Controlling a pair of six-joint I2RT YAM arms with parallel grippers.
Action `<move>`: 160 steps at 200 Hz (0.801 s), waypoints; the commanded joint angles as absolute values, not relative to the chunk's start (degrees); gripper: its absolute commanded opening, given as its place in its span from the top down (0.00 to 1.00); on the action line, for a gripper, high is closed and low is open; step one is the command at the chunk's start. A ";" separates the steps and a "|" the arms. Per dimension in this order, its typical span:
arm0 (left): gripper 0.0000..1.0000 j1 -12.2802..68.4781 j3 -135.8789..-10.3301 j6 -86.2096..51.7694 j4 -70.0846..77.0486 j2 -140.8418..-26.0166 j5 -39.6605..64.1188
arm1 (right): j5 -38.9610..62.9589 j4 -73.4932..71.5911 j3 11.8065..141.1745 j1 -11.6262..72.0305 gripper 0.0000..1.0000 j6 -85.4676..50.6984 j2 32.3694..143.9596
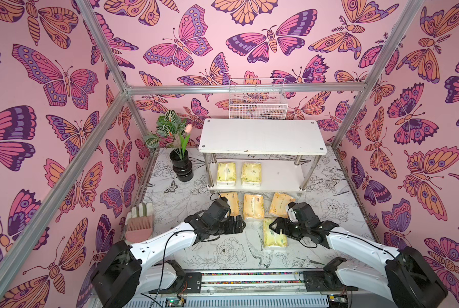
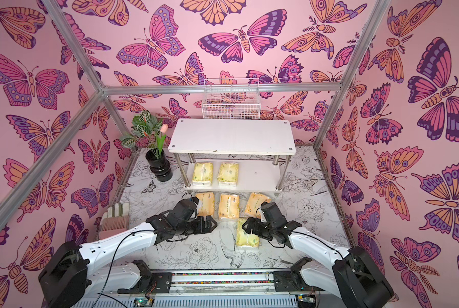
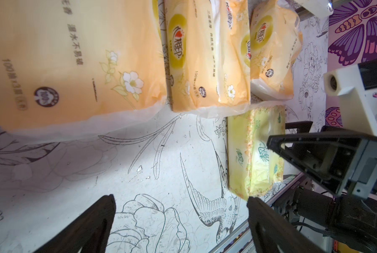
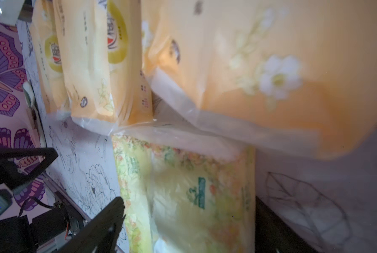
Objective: Place the tissue boxes on the shelf by color
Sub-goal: Move the box of tissues to the center of the board, then pick up the box of tissues from the center of the board.
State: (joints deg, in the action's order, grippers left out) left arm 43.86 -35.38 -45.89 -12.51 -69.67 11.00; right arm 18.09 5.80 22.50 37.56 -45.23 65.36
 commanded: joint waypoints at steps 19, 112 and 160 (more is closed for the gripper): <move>0.01 44.03 -36.38 -45.44 -8.37 -74.69 13.65 | 16.67 0.03 24.15 44.61 0.11 -50.65 68.16; 0.00 44.43 -38.18 -47.28 3.90 -85.03 22.51 | 15.55 9.00 13.11 45.81 0.08 -58.08 45.27; 0.01 46.00 -39.11 -48.89 8.34 -89.07 25.11 | 16.70 4.95 8.02 45.83 0.09 -61.86 41.77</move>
